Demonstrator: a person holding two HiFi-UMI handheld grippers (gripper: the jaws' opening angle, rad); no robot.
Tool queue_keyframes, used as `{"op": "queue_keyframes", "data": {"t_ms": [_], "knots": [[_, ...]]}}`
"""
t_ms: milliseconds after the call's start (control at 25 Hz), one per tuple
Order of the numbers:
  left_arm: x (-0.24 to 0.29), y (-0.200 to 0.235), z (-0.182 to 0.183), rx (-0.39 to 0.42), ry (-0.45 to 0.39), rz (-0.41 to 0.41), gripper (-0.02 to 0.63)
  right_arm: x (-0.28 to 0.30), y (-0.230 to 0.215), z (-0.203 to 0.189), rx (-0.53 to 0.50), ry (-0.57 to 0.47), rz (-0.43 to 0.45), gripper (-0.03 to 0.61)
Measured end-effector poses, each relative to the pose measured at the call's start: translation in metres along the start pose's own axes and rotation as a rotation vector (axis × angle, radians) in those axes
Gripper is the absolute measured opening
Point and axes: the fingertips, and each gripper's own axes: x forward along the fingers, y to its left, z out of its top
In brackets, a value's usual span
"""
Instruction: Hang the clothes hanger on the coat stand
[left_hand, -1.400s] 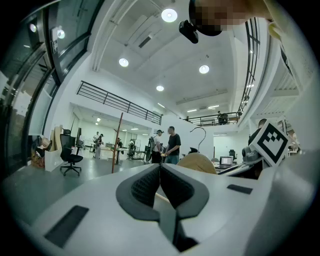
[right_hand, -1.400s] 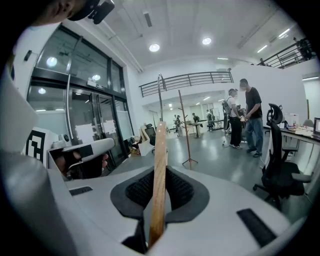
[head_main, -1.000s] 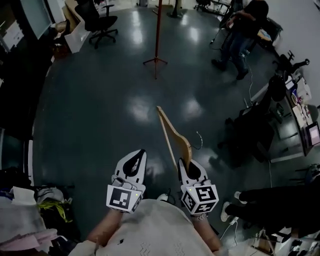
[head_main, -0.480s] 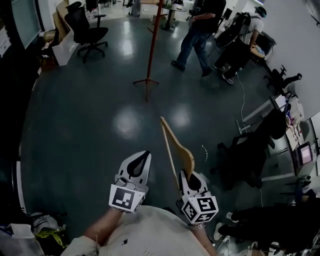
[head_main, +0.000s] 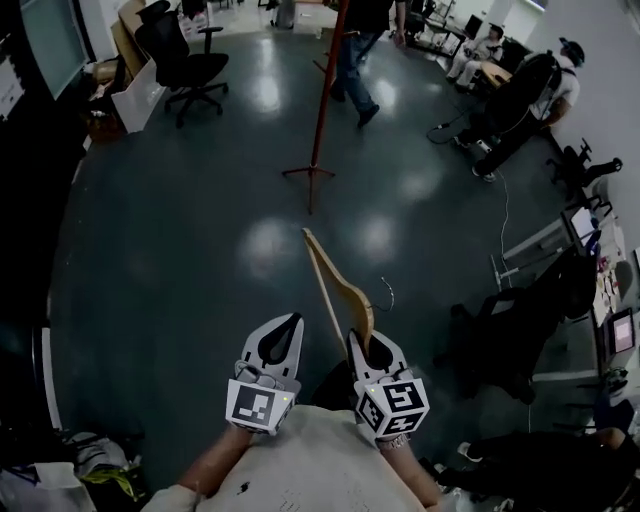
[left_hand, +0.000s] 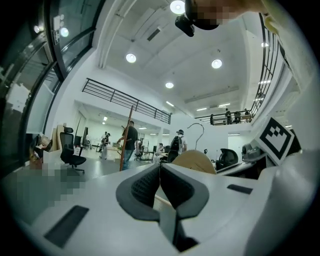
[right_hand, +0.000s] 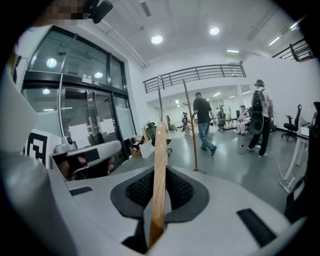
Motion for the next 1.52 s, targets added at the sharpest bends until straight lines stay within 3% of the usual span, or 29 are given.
{"op": "queue_keyframes", "data": {"t_ms": [320, 560, 800, 1080, 1320, 1520], "knots": [[0.077, 0.028, -0.002, 0.022, -0.022, 0.101, 0.012, 0.075, -0.049, 0.029, -0.023, 0.011, 0.103, 0.067], [0.172, 0.012, -0.013, 0.033, -0.004, 0.224, 0.012, 0.112, -0.141, 0.067, -0.019, 0.029, 0.157, 0.066], [0.263, -0.018, -0.005, 0.053, 0.003, 0.256, 0.012, 0.135, -0.225, 0.113, -0.047, 0.013, 0.201, 0.066], [0.316, -0.029, 0.015, 0.104, -0.042, 0.340, 0.012, 0.156, -0.272, 0.138, -0.083, 0.014, 0.284, 0.066], [0.352, -0.015, 0.012, 0.074, -0.035, 0.396, 0.012, 0.180, -0.300, 0.156, -0.063, 0.022, 0.326, 0.066], [0.390, 0.017, 0.005, 0.038, -0.043, 0.427, 0.012, 0.220, -0.324, 0.164, -0.035, 0.054, 0.305, 0.066]]}}
